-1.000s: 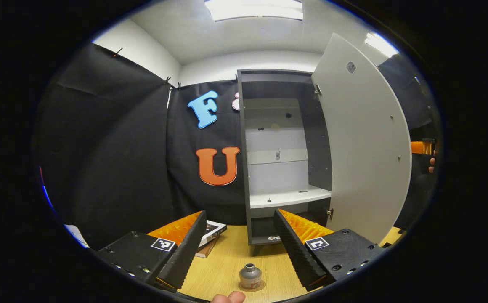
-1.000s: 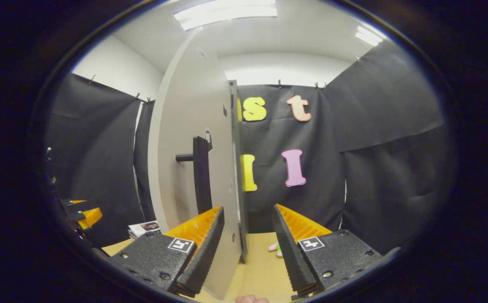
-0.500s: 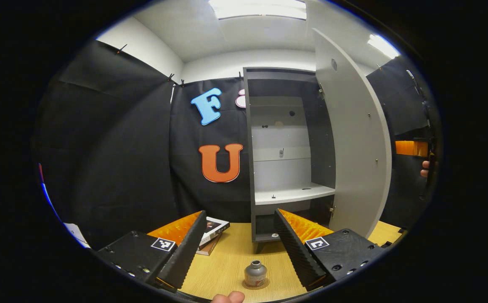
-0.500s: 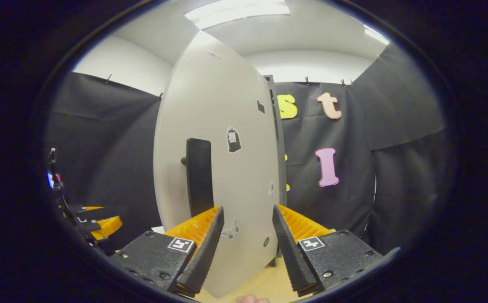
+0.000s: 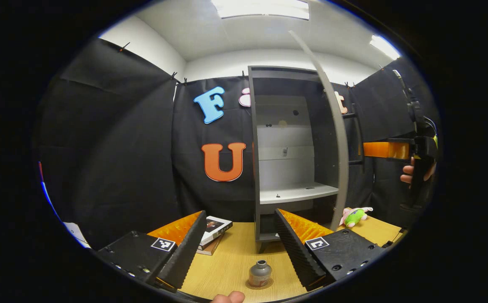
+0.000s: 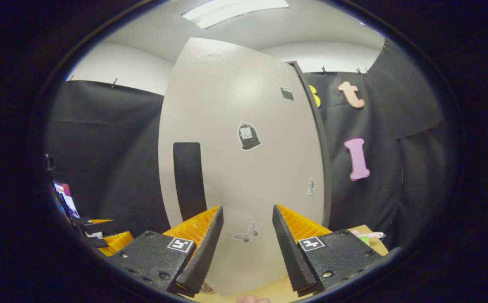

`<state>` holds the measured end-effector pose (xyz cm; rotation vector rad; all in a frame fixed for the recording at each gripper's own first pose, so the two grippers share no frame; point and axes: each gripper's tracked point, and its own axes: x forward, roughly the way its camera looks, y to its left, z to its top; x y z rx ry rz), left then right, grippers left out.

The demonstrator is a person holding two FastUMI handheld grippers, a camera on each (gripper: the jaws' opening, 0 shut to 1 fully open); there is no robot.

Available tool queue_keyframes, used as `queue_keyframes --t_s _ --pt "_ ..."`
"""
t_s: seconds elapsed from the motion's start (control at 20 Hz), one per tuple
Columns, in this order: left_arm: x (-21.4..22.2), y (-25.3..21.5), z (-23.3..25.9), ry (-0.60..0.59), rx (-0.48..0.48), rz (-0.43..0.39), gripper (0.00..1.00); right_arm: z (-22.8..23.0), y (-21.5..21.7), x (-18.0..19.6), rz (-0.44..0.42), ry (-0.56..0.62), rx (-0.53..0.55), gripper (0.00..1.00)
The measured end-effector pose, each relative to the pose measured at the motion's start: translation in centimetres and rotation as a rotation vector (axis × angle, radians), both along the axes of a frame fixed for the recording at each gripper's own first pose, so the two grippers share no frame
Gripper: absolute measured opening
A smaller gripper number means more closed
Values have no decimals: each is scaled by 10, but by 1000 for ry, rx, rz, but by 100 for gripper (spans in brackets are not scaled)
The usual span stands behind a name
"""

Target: Open the cabinet door with the right hand, grasp the bottle in the cabinet with the left hand and place it on the coaster, then close the cabinet door with the right hand.

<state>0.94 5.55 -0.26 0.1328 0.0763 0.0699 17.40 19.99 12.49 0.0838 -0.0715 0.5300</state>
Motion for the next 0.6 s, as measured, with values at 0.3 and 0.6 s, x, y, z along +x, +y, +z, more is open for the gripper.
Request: queue_keyframes --t_s 0.3,0.6 --pt "2 5 -4 4 -8 6 96 -11 30 15 -18 1 -32 77" --pt "1 4 -7 1 -14 2 96 -19 -18 -12 -112 -23 -60 77"
